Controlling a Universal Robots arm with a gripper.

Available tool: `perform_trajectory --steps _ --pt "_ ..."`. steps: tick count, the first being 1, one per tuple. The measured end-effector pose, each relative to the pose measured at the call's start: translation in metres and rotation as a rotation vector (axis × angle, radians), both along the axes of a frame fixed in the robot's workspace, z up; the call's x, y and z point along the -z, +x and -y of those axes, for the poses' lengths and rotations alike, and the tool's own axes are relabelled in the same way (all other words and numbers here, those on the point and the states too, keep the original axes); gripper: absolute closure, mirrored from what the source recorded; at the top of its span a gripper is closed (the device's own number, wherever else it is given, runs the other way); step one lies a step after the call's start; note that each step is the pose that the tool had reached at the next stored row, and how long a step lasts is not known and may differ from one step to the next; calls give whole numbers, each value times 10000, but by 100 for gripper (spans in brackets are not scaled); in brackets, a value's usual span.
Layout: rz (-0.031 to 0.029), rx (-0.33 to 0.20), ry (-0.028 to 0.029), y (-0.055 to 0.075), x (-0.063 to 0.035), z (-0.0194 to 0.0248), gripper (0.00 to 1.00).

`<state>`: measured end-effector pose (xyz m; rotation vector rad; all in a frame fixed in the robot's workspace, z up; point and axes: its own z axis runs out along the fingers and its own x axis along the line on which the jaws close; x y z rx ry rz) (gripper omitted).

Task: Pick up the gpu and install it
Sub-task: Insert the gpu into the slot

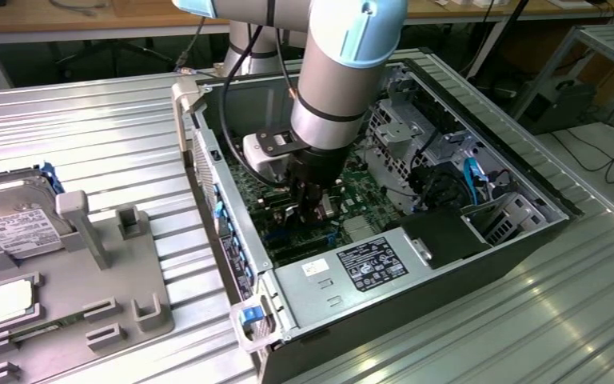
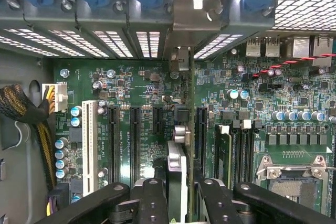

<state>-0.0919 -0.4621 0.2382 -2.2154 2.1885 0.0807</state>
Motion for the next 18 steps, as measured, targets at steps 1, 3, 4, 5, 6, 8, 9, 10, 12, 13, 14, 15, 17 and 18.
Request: perform_trajectory --steps 1,3,4,5,6,8,9,10,12,13,14,15,17,18 --pt "0 0 0 0 0 0 72" --pt "2 0 1 0 1 -4 72" --pt "1 0 -2 0 0 -6 72" --pt "0 -1 -7 0 0 -9 72" --pt "0 0 -11 0 0 -11 72" --pt "1 0 -20 0 0 -13 72" --pt "1 -1 -20 0 0 -13 72" --pt "1 -1 -21 0 0 -13 72" --pt "1 0 -21 0 0 -14 72" --pt "0 0 -23 0 0 -14 72" --pt "0 0 -27 0 0 -15 72" --pt "0 0 -29 -1 0 -16 72" --pt "0 0 -36 -1 0 -18 72" --pt "0 0 -38 -1 0 -19 72"
